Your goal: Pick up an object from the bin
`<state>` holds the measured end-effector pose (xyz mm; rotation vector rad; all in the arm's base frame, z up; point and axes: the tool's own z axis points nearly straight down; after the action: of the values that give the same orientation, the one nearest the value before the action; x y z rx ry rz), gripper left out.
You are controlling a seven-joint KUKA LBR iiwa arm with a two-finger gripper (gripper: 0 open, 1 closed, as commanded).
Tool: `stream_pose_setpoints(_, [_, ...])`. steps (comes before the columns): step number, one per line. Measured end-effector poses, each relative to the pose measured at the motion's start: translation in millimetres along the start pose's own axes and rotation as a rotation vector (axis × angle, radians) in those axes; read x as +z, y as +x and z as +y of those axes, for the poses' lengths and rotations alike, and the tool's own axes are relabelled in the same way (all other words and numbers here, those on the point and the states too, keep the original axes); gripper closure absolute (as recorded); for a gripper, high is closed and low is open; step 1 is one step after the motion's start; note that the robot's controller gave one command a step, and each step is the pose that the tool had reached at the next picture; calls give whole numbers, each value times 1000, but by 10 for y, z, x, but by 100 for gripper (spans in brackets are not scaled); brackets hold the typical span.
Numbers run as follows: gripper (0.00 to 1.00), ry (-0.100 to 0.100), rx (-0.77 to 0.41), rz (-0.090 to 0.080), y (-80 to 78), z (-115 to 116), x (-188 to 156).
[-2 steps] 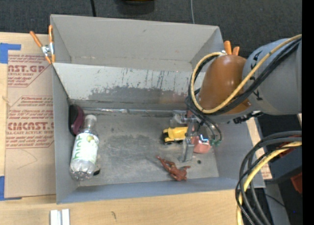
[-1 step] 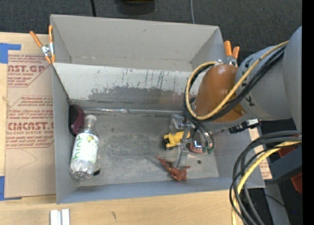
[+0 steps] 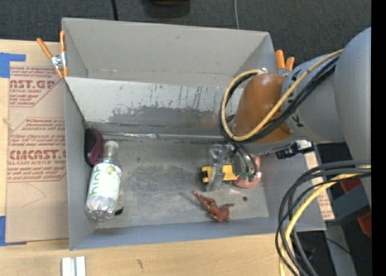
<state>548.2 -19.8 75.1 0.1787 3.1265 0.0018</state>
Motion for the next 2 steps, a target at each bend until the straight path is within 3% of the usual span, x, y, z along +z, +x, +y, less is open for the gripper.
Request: stream_pose_setpoints(2, [100, 1, -1, 0, 1, 0, 1])
